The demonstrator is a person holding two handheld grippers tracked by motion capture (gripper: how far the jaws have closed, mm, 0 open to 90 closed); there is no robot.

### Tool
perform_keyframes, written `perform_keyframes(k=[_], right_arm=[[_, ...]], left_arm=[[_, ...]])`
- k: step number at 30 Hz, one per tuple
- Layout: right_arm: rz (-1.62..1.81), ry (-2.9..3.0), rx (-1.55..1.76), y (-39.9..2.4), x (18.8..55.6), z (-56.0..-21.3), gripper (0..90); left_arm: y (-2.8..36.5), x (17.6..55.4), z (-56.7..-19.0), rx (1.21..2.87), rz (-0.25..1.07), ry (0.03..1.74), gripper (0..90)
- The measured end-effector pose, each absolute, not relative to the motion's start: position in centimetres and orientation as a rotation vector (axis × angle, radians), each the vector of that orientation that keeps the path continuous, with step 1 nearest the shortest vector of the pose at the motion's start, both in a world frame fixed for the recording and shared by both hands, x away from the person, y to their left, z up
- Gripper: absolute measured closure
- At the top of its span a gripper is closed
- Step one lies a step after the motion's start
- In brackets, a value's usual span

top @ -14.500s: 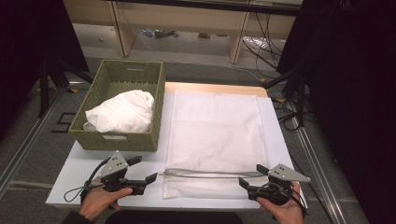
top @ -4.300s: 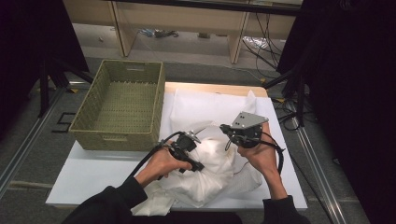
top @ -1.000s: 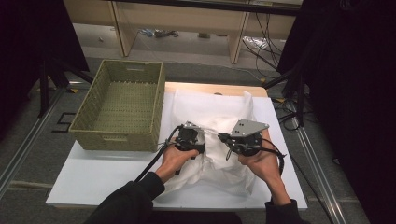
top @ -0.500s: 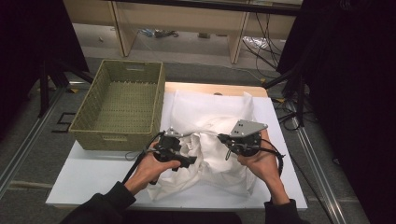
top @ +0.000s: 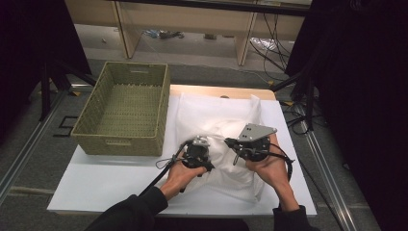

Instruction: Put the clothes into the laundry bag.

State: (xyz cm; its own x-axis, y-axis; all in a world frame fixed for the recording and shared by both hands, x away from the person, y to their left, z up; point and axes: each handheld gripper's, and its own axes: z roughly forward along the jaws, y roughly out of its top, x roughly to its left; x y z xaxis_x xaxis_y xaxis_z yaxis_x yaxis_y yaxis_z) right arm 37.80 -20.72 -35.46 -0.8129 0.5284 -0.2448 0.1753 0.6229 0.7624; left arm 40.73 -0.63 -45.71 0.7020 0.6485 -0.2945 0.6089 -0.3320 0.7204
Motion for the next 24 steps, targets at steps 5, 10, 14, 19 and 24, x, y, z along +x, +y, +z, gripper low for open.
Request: perform_keyframes(k=[5, 10, 14, 19, 24], right_arm=[[1.075, 2.374, 0.561, -20.8, 37.6, -34.9, 89.9], [1.082, 2.377, 0.549, -20.6, 37.3, -34.6, 90.0], [1.054, 2.397, 0.53, -20.4, 37.1, -35.0, 90.0], [1.068, 2.393, 0.56, -21.1, 37.6, -35.5, 89.9], [1.063, 2.398, 0.578, -20.8, 37.5, -35.6, 89.9]], left_arm=[[-0.8, 41.9, -43.9, 1.895, 0.08, 1.017, 77.4], [-1.3, 43.8, -45.5, 1.936, 0.165, 1.056, 74.6], [-0.9, 44.0, -46.6, 1.907, 0.116, 1.107, 55.6], [2.3, 41.2, -44.5, 2.022, 0.262, 1.016, 27.7], [5.4, 40.0, -46.4, 2.13, 0.222, 1.052, 17.7]])
